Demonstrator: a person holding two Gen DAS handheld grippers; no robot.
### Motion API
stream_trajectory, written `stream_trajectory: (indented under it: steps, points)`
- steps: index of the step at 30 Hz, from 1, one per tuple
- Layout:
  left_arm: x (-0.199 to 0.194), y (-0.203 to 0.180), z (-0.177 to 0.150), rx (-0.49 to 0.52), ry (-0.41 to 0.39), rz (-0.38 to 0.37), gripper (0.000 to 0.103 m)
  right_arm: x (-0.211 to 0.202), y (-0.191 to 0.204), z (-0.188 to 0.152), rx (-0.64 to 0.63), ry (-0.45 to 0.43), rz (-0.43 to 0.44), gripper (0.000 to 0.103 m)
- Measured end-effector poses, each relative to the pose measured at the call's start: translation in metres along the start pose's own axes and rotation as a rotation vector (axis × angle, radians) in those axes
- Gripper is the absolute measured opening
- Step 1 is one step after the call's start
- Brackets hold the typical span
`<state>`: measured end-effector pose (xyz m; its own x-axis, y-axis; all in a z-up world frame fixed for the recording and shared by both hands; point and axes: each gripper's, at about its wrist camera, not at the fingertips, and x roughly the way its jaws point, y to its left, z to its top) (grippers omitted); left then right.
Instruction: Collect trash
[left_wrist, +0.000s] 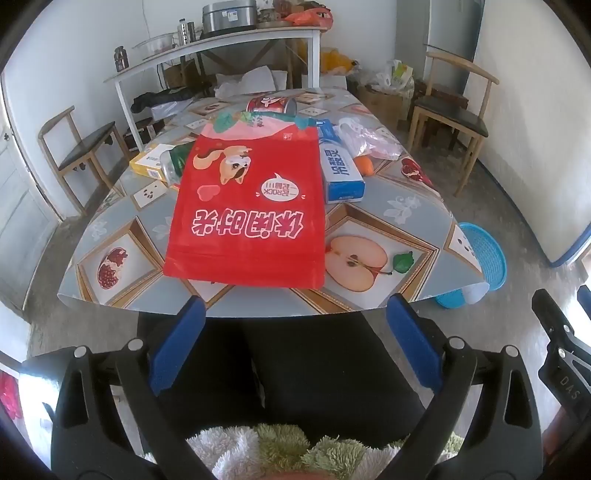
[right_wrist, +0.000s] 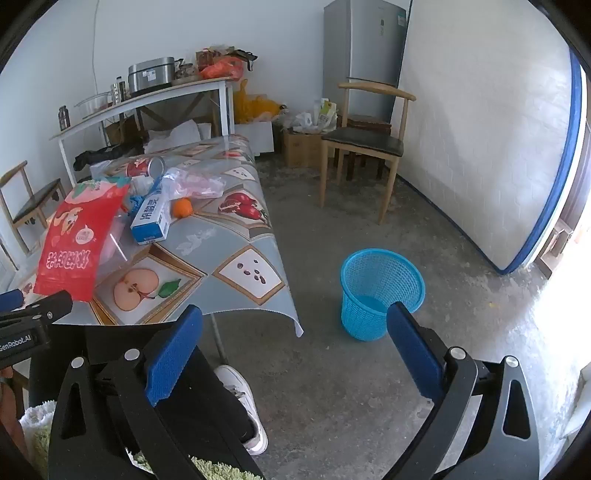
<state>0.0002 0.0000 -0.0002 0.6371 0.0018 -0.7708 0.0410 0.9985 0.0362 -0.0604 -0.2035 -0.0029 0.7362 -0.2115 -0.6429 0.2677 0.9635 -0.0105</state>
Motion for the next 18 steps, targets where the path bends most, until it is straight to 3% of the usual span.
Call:
stream_trajectory:
  steps: [18]
  points:
    - [0.0004, 0.0011, 0.0001, -0.011, 0.004, -0.011, 0.094, -0.0008, 0.0017, 0.0021, -0.004, -0.003, -0.002, 0.097]
